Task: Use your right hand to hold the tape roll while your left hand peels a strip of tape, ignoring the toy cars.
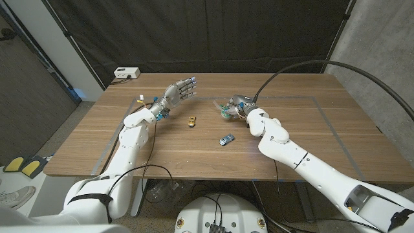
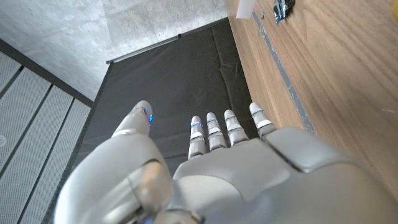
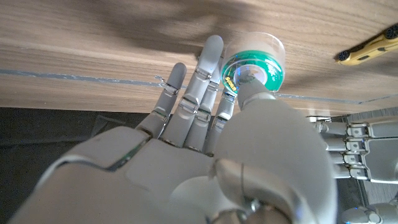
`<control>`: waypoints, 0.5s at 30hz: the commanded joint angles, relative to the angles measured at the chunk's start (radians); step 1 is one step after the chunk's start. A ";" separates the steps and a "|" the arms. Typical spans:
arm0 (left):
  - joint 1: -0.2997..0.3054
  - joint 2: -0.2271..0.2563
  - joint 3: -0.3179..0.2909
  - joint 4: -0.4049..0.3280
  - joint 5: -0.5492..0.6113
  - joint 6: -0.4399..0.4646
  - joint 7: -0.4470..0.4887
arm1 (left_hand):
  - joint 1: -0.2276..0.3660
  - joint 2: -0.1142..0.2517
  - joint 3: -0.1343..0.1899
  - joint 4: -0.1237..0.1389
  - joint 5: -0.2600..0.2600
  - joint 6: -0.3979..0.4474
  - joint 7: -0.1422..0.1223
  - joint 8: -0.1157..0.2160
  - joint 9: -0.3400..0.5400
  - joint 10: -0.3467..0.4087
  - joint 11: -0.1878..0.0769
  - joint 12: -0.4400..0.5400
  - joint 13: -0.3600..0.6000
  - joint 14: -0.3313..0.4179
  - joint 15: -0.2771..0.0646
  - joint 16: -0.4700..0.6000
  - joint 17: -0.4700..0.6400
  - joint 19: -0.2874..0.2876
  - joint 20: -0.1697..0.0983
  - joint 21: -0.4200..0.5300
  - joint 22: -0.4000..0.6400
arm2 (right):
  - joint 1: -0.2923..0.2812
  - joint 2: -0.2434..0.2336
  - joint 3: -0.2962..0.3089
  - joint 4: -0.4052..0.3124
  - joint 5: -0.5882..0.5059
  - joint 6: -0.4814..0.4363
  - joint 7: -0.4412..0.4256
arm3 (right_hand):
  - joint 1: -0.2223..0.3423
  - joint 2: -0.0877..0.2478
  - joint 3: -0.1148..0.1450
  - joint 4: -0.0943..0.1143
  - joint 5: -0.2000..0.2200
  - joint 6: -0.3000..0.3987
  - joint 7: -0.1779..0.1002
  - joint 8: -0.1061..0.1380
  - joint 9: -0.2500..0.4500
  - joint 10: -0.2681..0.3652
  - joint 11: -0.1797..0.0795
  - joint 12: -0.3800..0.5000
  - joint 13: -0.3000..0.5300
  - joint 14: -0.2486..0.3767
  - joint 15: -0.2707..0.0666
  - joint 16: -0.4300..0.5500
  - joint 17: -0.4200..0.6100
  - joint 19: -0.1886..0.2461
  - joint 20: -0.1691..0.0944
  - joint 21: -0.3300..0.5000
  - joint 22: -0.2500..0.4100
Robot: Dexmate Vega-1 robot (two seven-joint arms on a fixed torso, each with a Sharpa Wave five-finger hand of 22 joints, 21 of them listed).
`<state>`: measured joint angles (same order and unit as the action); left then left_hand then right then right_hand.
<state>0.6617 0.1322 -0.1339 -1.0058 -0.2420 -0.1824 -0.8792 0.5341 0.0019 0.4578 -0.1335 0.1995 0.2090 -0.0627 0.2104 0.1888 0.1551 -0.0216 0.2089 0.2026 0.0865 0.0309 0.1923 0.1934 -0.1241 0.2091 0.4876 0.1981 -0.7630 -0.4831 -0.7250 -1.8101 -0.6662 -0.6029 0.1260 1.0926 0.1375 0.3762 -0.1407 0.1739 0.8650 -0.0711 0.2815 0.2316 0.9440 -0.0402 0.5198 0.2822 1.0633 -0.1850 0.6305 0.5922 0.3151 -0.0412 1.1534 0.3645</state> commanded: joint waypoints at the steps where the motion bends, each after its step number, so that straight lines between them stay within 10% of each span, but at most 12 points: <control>1: -0.060 0.020 -0.001 0.082 0.057 -0.064 -0.103 | 0.060 -0.010 0.010 -0.031 0.013 -0.037 -0.004 -0.012 0.007 -0.028 0.000 -0.007 0.006 -0.025 0.007 -0.001 0.004 -0.008 0.000 -0.009 0.002 | -0.019 -0.034 0.052 -0.016 0.221 0.112 -0.094 | 0.029 0.036 -0.004 0.003 0.006 0.069 -0.038 0.003 0.006 0.120 -0.109 0.007 0.125 -0.005 -0.051 0.006 0.008 -0.008 -0.077 0.011 0.003; 15: -0.045 0.046 0.038 0.022 0.112 -0.097 -0.090 | 0.173 -0.057 0.009 -0.045 0.035 -0.102 -0.007 -0.012 0.010 -0.081 0.006 -0.010 0.009 -0.062 0.016 -0.001 0.006 0.004 0.000 -0.016 0.002 | -0.025 -0.069 0.076 -0.027 0.354 0.234 -0.145 | 0.032 0.036 -0.005 0.005 0.006 0.070 -0.036 -0.001 0.009 0.121 -0.107 0.009 0.136 -0.005 -0.051 0.006 0.019 -0.018 -0.076 0.030 0.002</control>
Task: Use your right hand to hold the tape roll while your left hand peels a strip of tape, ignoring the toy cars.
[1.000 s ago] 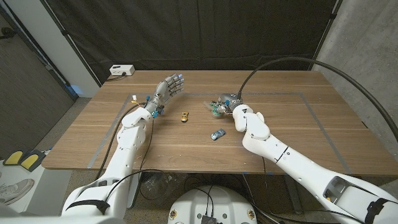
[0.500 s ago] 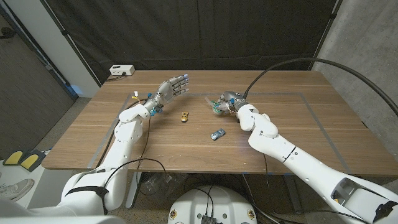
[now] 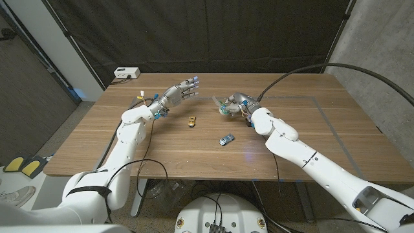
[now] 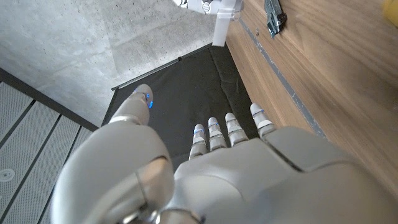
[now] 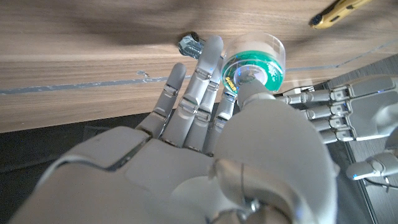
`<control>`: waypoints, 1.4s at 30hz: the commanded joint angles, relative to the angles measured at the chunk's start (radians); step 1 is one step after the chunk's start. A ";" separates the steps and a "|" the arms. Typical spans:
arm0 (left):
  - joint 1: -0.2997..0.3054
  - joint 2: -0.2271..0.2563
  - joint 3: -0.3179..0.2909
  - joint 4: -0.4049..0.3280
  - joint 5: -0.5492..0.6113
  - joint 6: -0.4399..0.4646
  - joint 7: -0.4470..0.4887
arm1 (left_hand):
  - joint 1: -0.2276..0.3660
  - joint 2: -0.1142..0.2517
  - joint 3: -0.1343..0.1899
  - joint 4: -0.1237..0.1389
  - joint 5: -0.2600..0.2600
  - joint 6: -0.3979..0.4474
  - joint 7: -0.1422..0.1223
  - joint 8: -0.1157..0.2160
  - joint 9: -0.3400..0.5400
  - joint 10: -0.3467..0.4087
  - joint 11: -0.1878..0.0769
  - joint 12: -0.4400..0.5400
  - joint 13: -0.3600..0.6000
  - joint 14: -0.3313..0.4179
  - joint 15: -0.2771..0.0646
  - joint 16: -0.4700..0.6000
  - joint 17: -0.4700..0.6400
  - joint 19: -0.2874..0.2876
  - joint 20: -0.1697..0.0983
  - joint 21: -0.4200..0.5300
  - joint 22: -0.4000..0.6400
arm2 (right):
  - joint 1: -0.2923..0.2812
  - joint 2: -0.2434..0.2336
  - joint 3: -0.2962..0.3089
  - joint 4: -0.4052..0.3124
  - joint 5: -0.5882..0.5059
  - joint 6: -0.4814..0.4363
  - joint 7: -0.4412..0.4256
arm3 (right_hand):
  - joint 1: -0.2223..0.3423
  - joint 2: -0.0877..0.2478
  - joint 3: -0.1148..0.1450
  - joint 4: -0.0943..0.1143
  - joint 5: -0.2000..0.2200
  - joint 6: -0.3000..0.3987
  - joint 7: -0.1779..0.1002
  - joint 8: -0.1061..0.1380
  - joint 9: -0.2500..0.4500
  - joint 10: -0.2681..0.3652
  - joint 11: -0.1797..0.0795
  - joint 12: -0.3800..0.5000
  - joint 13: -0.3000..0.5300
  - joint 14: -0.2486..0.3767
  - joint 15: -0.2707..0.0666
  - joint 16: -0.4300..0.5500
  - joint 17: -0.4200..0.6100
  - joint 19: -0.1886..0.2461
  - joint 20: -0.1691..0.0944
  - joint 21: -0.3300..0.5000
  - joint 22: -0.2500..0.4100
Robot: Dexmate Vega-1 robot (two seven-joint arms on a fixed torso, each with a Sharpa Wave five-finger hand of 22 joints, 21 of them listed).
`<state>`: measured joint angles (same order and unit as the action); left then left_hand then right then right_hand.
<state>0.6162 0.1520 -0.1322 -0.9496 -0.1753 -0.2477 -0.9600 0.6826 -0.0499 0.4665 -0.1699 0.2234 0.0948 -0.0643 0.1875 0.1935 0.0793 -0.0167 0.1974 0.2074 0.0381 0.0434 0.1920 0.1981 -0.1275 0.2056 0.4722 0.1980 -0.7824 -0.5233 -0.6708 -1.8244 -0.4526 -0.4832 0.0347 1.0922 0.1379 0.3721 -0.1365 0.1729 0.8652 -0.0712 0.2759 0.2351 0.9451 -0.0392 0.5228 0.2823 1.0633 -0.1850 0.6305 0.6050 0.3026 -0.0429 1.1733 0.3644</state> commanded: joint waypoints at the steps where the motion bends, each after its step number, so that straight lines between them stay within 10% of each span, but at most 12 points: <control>1: 0.001 0.028 0.041 -0.039 0.048 -0.034 -0.008 | 0.030 -0.006 0.001 -0.009 0.013 0.014 -0.006 0.012 0.005 -0.008 0.000 0.002 0.005 -0.015 0.005 -0.001 0.001 0.009 0.003 0.000 0.002 | -0.005 -0.030 0.020 -0.015 0.141 0.117 -0.057 | 0.032 0.036 -0.001 0.000 0.007 0.070 -0.035 0.005 0.005 0.120 -0.109 0.006 0.137 -0.005 -0.051 0.006 0.007 -0.005 -0.073 0.011 0.003; 33: 0.041 0.084 0.180 -0.167 0.031 -0.082 0.106 | 0.119 -0.001 -0.003 0.024 0.022 0.222 -0.064 0.082 0.011 0.044 -0.018 0.036 0.011 -0.014 0.007 0.017 0.009 0.043 0.004 -0.002 0.003 | 0.001 -0.063 -0.004 -0.044 0.171 0.192 -0.078 | 0.034 0.034 -0.004 0.005 0.004 0.074 -0.032 -0.004 0.013 0.121 -0.106 0.008 0.162 -0.005 -0.051 -0.001 0.021 -0.024 -0.074 0.058 -0.005; 42: 0.047 0.099 0.196 -0.189 0.047 -0.086 0.148 | 0.148 0.004 -0.021 0.034 0.016 0.438 0.050 0.136 0.009 0.114 -0.033 0.059 0.010 0.014 -0.009 0.028 0.009 0.068 -0.005 -0.003 0.003 | -0.001 -0.063 0.007 -0.035 0.188 0.217 -0.085 | 0.035 0.034 -0.005 0.005 0.004 0.077 -0.032 -0.005 0.015 0.122 -0.105 0.008 0.167 -0.004 -0.051 -0.004 0.021 -0.026 -0.073 0.068 -0.008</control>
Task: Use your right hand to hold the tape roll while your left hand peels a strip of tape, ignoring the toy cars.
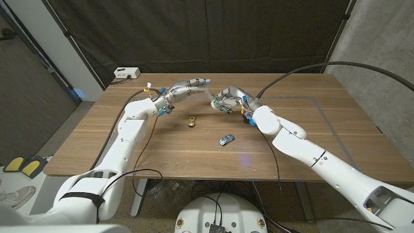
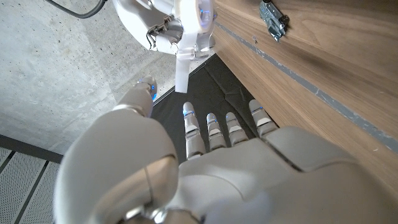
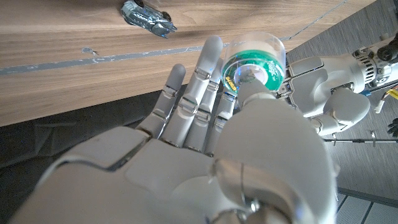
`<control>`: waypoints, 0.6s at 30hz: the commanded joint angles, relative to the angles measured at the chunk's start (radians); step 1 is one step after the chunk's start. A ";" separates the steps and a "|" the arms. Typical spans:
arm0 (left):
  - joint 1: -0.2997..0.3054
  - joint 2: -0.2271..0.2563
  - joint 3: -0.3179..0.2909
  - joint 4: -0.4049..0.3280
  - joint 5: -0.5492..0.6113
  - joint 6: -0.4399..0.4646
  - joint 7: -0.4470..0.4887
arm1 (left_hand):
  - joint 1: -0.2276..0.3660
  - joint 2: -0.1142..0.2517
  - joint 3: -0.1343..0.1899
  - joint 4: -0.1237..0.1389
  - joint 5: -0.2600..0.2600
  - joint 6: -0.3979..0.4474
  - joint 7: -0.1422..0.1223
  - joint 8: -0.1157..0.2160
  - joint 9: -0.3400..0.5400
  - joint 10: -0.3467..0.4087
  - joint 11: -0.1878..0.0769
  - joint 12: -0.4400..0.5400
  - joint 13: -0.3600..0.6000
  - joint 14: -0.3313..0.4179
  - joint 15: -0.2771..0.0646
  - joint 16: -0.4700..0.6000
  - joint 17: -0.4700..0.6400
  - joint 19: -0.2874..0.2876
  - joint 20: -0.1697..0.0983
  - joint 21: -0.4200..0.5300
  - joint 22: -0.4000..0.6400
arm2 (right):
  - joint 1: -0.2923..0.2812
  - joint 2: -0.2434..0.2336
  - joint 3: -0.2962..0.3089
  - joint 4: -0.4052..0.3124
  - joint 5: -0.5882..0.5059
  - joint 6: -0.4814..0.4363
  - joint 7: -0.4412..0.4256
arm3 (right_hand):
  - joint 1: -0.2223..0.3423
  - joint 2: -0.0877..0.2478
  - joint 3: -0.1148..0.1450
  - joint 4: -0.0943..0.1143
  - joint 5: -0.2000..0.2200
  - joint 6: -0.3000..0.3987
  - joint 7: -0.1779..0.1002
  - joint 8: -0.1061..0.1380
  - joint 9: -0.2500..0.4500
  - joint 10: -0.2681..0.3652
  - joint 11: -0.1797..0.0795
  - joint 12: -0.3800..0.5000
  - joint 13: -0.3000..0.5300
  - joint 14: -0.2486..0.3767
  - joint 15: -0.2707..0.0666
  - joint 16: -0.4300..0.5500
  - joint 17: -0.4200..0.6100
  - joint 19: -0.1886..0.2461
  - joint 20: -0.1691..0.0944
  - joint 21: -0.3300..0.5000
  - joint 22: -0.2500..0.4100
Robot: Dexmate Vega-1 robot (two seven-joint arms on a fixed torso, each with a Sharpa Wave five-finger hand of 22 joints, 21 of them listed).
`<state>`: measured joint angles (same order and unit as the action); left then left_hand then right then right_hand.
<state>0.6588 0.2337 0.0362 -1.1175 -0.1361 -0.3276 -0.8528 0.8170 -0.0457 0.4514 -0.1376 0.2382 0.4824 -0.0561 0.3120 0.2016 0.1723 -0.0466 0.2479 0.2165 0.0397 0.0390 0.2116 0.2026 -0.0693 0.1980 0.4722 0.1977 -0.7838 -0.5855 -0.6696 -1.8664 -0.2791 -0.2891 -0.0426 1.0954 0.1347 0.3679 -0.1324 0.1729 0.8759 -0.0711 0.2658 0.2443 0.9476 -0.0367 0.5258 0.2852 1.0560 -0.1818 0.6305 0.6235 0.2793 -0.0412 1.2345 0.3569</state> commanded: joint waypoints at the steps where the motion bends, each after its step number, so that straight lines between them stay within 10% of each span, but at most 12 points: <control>1: 0.006 0.020 0.029 -0.023 0.009 -0.006 0.044 | 0.016 -0.001 -0.007 0.002 0.001 0.054 0.058 0.010 0.001 0.023 -0.008 0.009 0.001 0.013 -0.006 0.008 0.004 0.011 0.001 -0.003 0.003 | 0.001 -0.001 0.006 0.008 0.015 0.023 -0.007 | 0.032 0.036 -0.001 0.001 0.004 0.067 -0.032 0.005 0.006 0.120 -0.108 0.005 0.165 0.003 -0.054 -0.004 0.002 -0.003 -0.075 0.009 -0.001; 13: 0.016 0.043 0.047 -0.045 0.026 -0.002 0.093 | 0.048 0.019 -0.004 0.001 -0.001 0.074 0.069 0.001 0.002 0.046 -0.005 0.012 0.001 0.028 -0.008 0.013 0.005 0.023 -0.014 -0.003 0.003 | 0.007 0.005 0.006 0.023 0.020 0.031 -0.012 | 0.032 0.036 -0.002 0.001 0.004 0.067 -0.031 0.001 0.006 0.122 -0.107 0.003 0.168 0.006 -0.054 -0.006 0.004 -0.008 -0.075 0.019 -0.006; 18: 0.017 0.038 0.049 -0.046 0.019 -0.005 0.111 | 0.090 0.056 0.005 0.001 -0.019 0.249 0.060 0.042 0.000 0.117 -0.032 0.027 -0.001 0.062 -0.028 0.021 0.003 0.049 -0.016 0.004 0.004 | 0.007 0.007 0.008 0.028 0.024 0.037 -0.017 | 0.031 0.036 -0.003 0.002 0.004 0.067 -0.031 0.000 0.009 0.121 -0.108 0.000 0.169 0.007 -0.054 -0.008 0.005 -0.011 -0.075 0.026 -0.010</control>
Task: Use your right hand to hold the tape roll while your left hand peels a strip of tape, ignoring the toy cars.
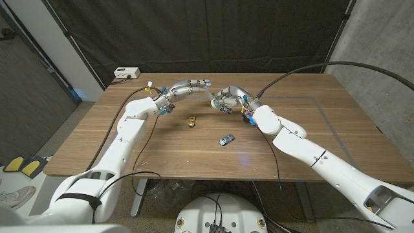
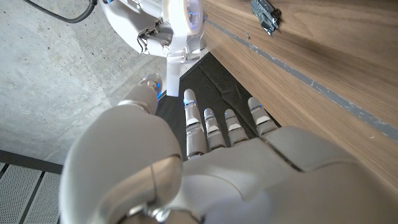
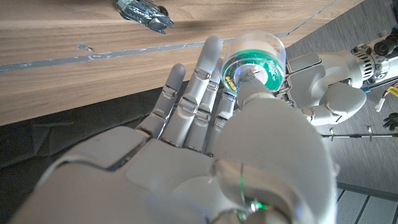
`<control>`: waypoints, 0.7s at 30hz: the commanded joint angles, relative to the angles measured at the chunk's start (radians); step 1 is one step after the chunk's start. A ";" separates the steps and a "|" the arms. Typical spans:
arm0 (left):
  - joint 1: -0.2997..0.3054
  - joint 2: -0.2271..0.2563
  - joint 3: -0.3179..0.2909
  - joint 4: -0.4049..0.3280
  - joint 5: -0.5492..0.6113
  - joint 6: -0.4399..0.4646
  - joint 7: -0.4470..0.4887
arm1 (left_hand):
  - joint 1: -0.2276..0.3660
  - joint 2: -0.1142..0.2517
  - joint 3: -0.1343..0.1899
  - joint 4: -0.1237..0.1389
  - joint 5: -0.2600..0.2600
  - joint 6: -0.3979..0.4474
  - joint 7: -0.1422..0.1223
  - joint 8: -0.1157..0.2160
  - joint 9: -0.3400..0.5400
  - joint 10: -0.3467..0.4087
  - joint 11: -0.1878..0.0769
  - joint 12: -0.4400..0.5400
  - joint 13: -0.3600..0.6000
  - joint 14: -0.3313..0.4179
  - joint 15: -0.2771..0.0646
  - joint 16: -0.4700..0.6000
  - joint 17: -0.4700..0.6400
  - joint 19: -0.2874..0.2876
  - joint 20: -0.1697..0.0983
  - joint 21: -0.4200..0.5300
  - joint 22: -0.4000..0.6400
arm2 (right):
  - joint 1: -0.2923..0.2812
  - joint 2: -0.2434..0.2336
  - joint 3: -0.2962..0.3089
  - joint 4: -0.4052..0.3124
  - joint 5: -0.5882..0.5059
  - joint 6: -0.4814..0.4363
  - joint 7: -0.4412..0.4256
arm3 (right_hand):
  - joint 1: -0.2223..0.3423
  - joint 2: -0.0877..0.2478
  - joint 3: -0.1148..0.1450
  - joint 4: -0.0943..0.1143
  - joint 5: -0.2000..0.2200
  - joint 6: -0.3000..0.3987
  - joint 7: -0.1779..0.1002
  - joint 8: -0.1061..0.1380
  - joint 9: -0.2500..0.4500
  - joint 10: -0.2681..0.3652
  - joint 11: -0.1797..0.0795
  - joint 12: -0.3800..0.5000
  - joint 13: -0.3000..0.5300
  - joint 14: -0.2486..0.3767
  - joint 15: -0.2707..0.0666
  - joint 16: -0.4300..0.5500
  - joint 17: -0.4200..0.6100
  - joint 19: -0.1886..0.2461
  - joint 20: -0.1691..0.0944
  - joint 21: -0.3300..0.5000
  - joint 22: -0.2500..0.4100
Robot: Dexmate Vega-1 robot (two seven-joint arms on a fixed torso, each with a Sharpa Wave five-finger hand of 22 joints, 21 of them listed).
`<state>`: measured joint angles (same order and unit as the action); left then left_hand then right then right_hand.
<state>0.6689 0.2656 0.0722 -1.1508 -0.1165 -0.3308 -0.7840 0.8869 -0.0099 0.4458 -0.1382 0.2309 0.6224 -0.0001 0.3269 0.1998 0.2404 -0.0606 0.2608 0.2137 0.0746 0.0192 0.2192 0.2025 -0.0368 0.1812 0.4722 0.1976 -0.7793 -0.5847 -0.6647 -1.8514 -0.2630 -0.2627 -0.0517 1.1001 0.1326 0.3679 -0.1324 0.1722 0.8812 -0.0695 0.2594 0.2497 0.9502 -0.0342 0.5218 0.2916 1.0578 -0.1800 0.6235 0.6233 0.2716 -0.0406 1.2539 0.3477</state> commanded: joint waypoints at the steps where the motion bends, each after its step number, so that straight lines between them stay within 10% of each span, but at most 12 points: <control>1: 0.007 0.004 0.012 -0.009 -0.004 -0.003 0.044 | 0.024 0.022 0.010 0.002 -0.014 0.129 -0.005 0.032 0.001 0.062 -0.022 0.017 0.002 0.032 -0.010 0.015 0.003 0.019 0.000 0.005 0.004 | 0.002 0.006 0.003 0.014 0.008 0.011 -0.009 | 0.026 0.038 -0.003 0.002 0.005 0.062 -0.032 0.006 0.003 0.118 -0.110 0.004 0.163 0.005 -0.056 -0.002 0.005 -0.003 -0.076 0.008 -0.001; 15: 0.023 -0.026 -0.004 -0.008 -0.023 -0.013 0.114 | 0.076 0.082 0.033 0.001 -0.034 0.297 -0.102 0.054 -0.004 0.161 -0.077 0.031 0.001 0.099 -0.050 0.032 0.002 0.064 -0.011 0.024 0.007 | 0.004 0.009 0.002 0.023 0.013 0.018 -0.012 | 0.026 0.036 -0.004 0.002 0.005 0.064 -0.033 0.002 0.006 0.123 -0.108 0.001 0.166 0.009 -0.056 -0.002 0.012 -0.009 -0.076 0.022 -0.010; 21: 0.026 -0.023 -0.002 -0.014 -0.019 -0.018 0.129 | 0.099 0.097 0.039 -0.003 -0.045 0.386 -0.055 0.075 -0.003 0.207 -0.095 0.032 0.000 0.119 -0.076 0.033 0.000 0.081 -0.029 0.034 0.007 | 0.011 0.011 0.001 0.038 0.016 0.036 -0.013 | 0.026 0.036 -0.004 0.002 0.004 0.065 -0.032 0.001 0.007 0.124 -0.108 0.000 0.167 0.009 -0.056 -0.004 0.013 -0.011 -0.076 0.028 -0.013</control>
<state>0.6866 0.2481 0.0732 -1.1571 -0.1340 -0.3426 -0.6907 0.9778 0.0813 0.4765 -0.1407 0.1884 0.9914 -0.0726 0.3963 0.1925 0.4354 -0.1537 0.2856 0.2138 0.1822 -0.0391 0.2479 0.2001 0.0388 0.1580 0.4994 0.2026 -0.7756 -0.5775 -0.6625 -1.8311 -0.2520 -0.2472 -0.0619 1.0965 0.1362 0.3650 -0.1295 0.1688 0.8812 -0.0695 0.2551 0.2532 0.9532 -0.0312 0.5168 0.3111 1.0582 -0.1796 0.6235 0.6328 0.2650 -0.0410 1.2730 0.3339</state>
